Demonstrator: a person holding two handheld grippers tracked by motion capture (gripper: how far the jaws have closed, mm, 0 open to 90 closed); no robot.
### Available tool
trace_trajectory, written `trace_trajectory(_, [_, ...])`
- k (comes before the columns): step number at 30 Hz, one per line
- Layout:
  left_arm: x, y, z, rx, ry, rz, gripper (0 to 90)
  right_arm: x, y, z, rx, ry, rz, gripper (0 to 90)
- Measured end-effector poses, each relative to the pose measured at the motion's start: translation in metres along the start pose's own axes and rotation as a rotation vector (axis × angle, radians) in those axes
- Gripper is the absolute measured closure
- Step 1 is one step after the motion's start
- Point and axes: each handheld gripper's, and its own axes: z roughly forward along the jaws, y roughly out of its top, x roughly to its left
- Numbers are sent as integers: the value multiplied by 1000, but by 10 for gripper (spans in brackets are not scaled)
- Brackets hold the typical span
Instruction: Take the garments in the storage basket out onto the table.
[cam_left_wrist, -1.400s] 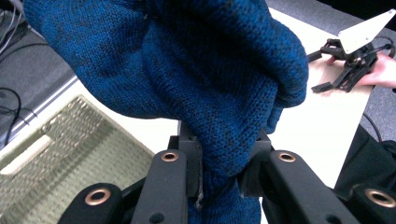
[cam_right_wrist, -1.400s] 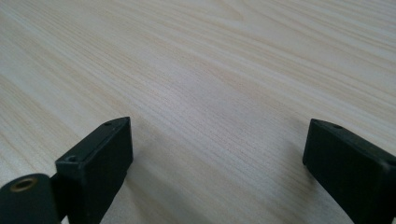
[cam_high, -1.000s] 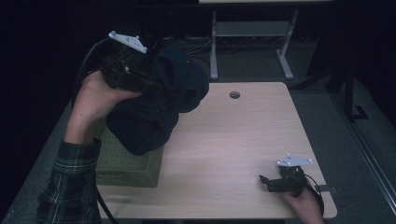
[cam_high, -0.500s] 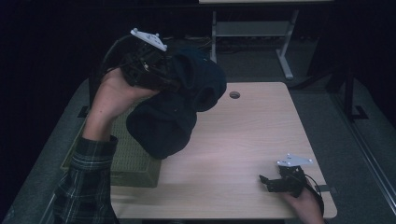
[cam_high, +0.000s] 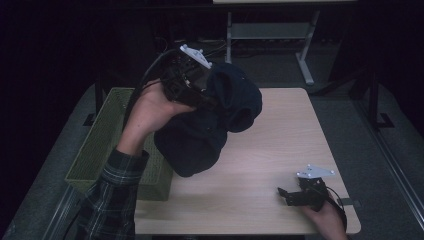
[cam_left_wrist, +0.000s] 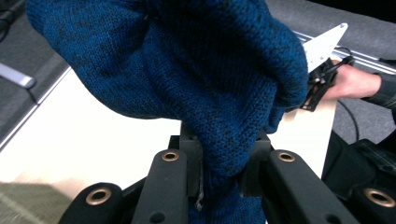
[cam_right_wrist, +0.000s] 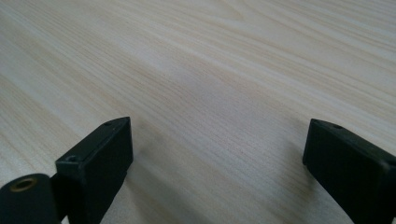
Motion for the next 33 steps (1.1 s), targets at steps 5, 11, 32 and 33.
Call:
trace_trajectory(5, [-3, -1, 21, 12, -24, -1, 755, 0, 0, 0, 1, 1, 1, 81])
trace_trajectory(11, [-5, -7, 43, 25, -43, -14, 755, 1, 0, 0, 1, 3, 2, 81])
trace_trajectory(32, [-11, -36, 130, 26, -118, -116, 755, 0, 1, 0, -2, 17, -15, 81])
trace_trajectory(33, [-11, -36, 130, 26, -118, -116, 755, 0, 1, 0, -2, 17, -15, 81])
